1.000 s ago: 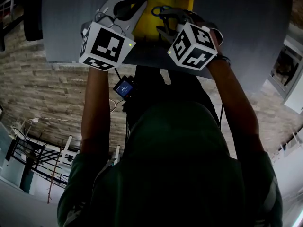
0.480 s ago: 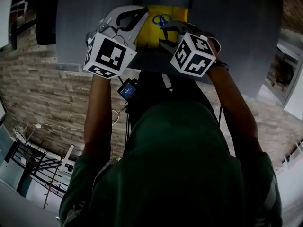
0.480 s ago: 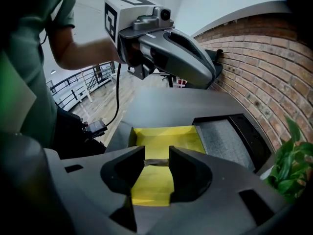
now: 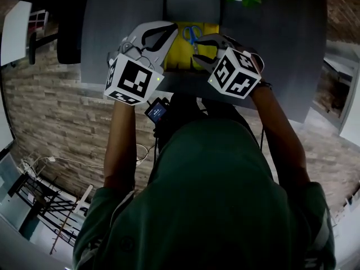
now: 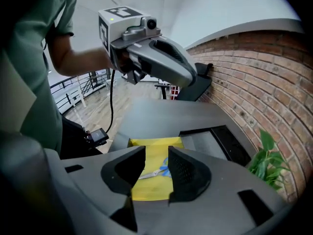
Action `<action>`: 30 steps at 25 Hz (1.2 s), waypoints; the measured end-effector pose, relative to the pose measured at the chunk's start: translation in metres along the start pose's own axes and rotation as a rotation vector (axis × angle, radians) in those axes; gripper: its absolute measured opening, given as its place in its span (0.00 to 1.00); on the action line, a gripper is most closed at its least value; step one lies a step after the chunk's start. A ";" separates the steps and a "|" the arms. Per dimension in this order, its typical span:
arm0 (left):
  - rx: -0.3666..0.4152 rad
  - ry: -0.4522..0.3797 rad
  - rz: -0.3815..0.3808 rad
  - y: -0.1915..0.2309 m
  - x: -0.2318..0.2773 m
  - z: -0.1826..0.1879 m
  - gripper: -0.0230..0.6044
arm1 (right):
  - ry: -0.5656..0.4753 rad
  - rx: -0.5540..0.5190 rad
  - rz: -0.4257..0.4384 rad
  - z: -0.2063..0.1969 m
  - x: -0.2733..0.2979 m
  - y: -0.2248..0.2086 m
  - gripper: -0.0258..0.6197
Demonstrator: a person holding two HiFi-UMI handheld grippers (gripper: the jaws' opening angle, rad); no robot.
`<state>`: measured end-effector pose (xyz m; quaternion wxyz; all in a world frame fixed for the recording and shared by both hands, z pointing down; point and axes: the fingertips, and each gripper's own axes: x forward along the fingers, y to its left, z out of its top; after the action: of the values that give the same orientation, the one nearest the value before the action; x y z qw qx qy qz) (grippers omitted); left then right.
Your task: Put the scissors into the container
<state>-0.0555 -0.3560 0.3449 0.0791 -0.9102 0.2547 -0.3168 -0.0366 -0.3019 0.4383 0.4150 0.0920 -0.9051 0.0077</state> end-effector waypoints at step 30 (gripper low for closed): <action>0.013 0.009 0.148 0.002 -0.067 0.033 0.04 | -0.456 0.026 -0.270 0.118 -0.181 -0.023 0.05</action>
<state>-0.0811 -0.3243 0.2826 0.1072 -0.8869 0.3195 -0.3160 -0.0054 -0.3063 0.2235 0.1965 0.2168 -0.9545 -0.0569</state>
